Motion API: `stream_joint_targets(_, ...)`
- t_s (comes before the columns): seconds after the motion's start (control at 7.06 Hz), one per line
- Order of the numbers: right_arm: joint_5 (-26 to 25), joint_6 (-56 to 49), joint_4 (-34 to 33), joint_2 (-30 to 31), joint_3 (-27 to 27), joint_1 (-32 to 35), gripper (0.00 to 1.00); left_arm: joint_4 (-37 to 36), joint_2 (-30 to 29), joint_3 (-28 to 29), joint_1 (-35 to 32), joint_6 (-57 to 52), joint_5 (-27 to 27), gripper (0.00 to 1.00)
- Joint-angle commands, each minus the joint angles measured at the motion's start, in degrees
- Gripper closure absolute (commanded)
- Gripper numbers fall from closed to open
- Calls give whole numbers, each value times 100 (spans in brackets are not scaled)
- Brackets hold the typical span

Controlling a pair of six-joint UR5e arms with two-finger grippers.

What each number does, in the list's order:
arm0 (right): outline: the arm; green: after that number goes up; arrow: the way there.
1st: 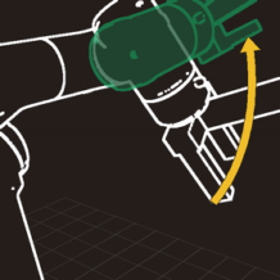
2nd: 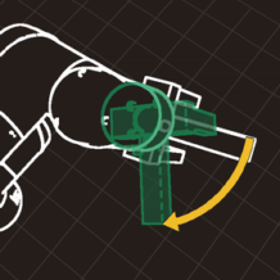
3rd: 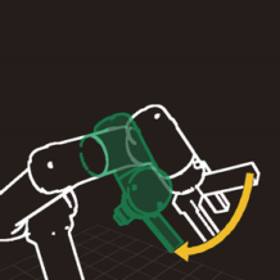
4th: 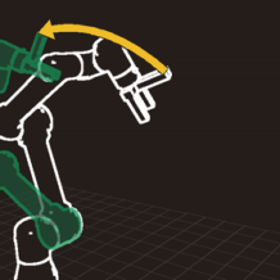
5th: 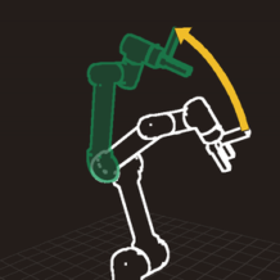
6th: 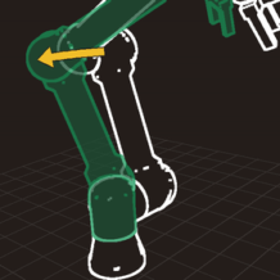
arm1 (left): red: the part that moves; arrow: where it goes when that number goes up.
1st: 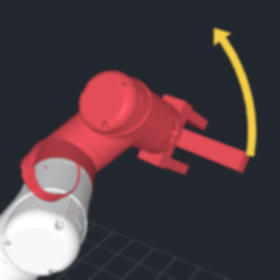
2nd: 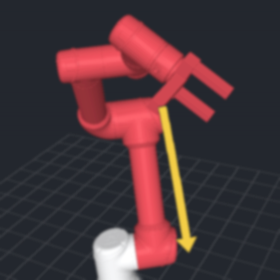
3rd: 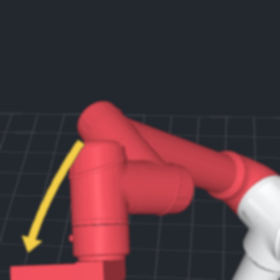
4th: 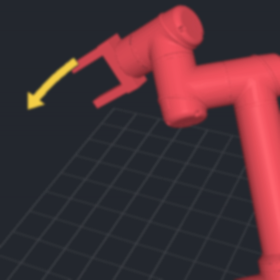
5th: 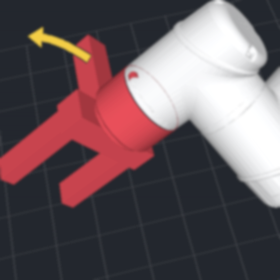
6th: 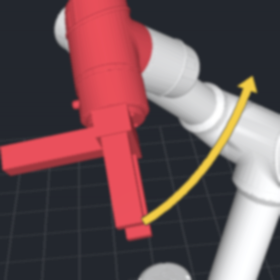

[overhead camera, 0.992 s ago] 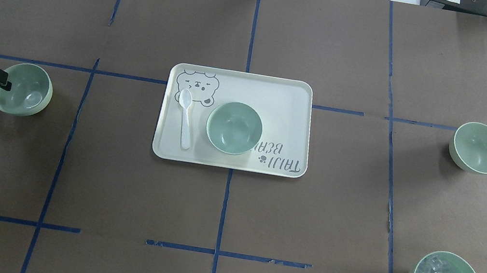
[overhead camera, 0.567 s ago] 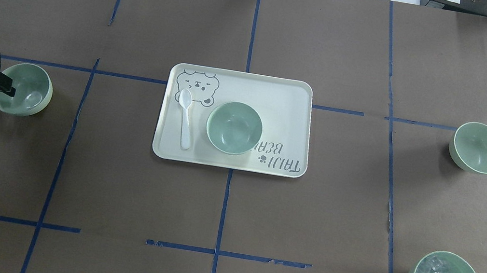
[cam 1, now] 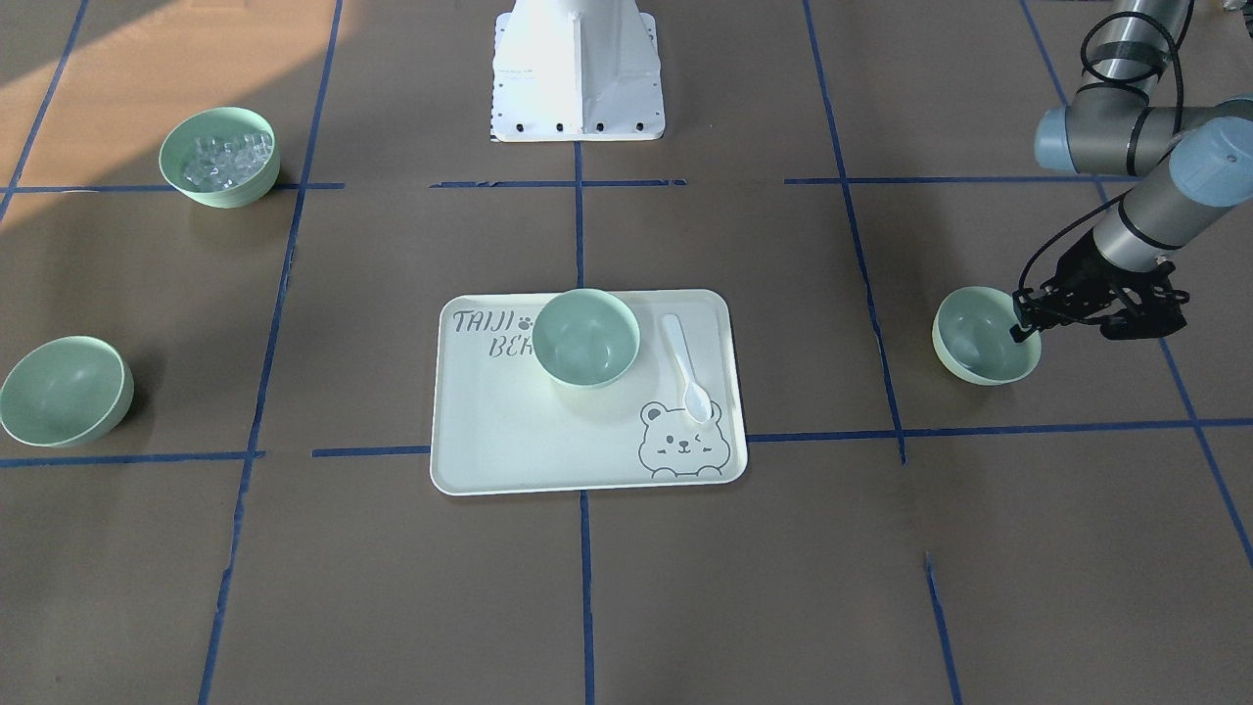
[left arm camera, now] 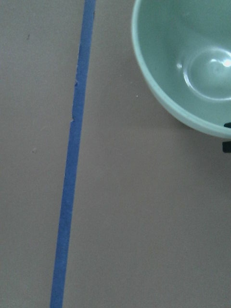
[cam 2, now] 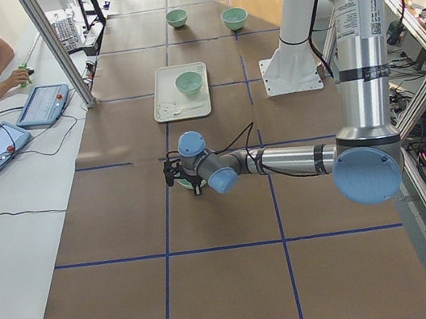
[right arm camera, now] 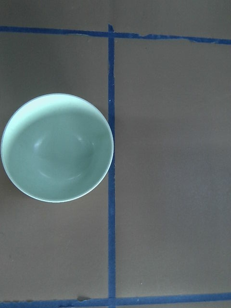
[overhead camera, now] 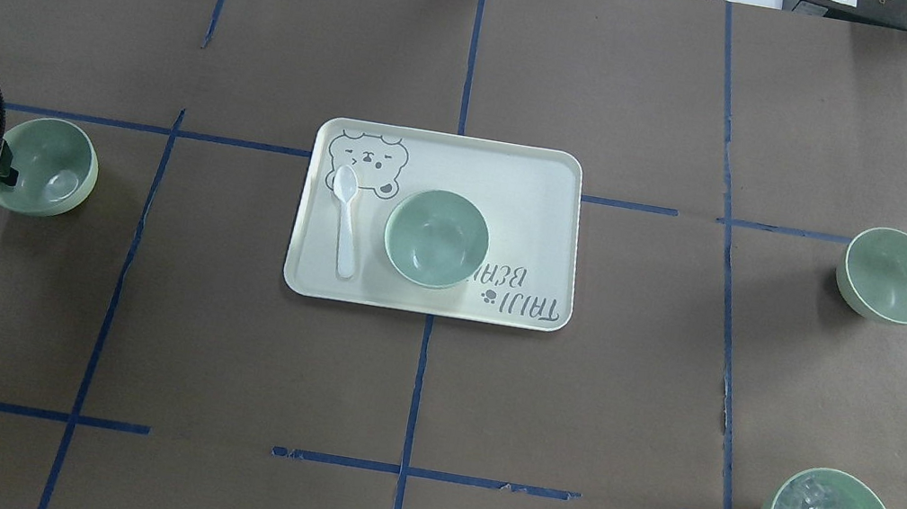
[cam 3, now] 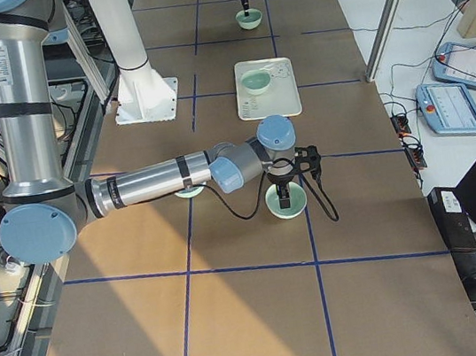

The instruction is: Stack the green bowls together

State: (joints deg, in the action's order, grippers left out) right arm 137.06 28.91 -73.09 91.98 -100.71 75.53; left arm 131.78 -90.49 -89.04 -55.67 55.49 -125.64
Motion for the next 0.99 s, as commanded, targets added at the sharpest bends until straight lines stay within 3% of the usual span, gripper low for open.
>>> stream_joint_targets(0.0,-336,114,76,4,7,-292,0,-517,-12,-488,-31,5,-475,100)
stream_joint_targets(0.14,-451,132,311,4,190,-363,0,-1139,-21,-926,-92,5,-723,100)
stream_joint_targets(0.28,-487,271,983,4,618,-424,0,-1650,-186,-1218,-197,5,-734,100)
stream_joint_targets(0.57,-584,640,1945,-92,1323,-626,0,-2513,-686,-1457,-382,14,-734,100)
stream_joint_targets(0.85,-645,800,2027,-233,1649,-828,0,-2894,-978,-1484,-497,14,-734,100)
